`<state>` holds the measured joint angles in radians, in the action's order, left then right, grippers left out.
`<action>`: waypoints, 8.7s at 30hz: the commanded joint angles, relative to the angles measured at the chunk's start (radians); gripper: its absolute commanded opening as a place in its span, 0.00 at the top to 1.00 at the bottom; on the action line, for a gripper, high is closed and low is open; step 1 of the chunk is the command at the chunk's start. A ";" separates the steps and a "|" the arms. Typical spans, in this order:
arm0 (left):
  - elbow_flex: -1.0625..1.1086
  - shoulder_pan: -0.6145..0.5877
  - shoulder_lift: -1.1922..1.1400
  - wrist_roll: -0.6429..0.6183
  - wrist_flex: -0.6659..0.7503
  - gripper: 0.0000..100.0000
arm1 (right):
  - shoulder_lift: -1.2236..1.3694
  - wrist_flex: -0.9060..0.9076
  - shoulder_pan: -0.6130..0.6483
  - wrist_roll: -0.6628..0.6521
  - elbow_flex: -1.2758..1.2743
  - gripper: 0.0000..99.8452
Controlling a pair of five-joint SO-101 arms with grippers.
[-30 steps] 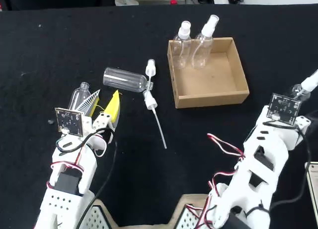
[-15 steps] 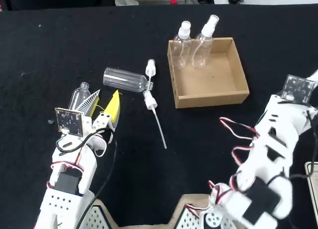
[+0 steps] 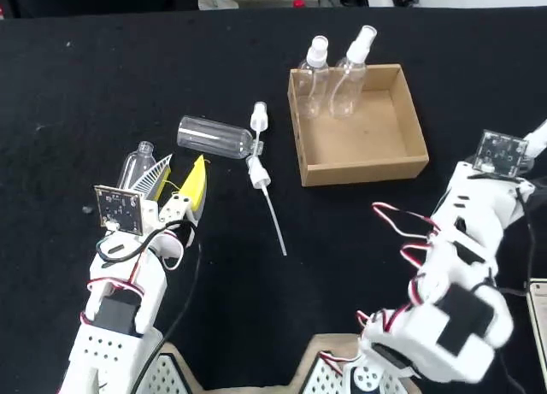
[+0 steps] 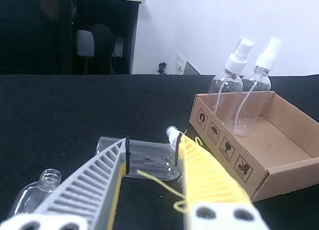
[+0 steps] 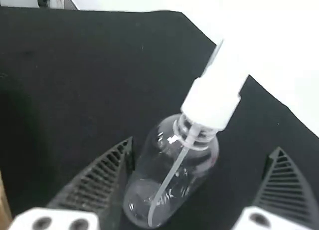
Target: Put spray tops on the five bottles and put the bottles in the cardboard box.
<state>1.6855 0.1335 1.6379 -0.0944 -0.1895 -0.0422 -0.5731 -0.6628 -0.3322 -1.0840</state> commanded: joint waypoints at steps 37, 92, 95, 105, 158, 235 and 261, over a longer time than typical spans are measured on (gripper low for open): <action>0.022 0.015 0.009 0.012 0.011 0.83 | 0.222 -0.155 0.009 0.081 0.189 0.83; 0.022 0.015 0.009 0.012 0.015 0.83 | -0.358 0.350 0.459 0.301 0.265 0.94; 0.022 0.015 0.009 0.012 0.015 0.83 | -0.291 0.255 0.457 0.301 0.255 0.94; 0.022 0.015 0.009 0.012 0.015 0.83 | -0.071 0.184 0.460 0.301 0.357 0.94; 0.022 0.054 0.009 0.109 0.015 0.83 | 0.527 0.181 0.462 0.296 0.885 0.94; 0.022 0.054 0.009 0.110 0.017 0.83 | 0.639 0.384 0.470 0.293 1.069 0.85; 0.022 0.053 0.011 0.110 0.017 0.83 | 0.638 0.385 0.463 0.295 1.041 0.74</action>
<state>1.6855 0.1765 1.6379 0.0084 -0.1895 0.6099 -0.1972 -0.1964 -0.0391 -0.0621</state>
